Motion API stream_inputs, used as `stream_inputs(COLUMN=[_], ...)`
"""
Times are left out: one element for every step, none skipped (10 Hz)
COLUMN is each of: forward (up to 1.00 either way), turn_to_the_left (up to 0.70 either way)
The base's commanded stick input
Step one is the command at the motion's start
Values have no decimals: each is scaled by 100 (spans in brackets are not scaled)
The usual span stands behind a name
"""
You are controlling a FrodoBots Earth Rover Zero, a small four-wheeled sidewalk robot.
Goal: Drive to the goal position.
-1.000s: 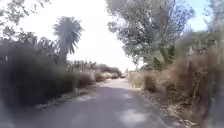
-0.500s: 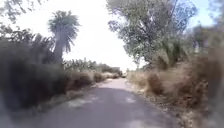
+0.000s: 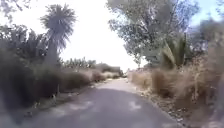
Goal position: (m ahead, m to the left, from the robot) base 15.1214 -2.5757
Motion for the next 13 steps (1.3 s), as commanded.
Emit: stream_inputs(forward=[85, 85, 85, 85, 85, 85, 85, 85, 85, 85, 85, 85, 85], turn_to_the_left=[0, 0, 0, 0, 0, 0, 0, 0, 0, 0, 0, 0, 0])
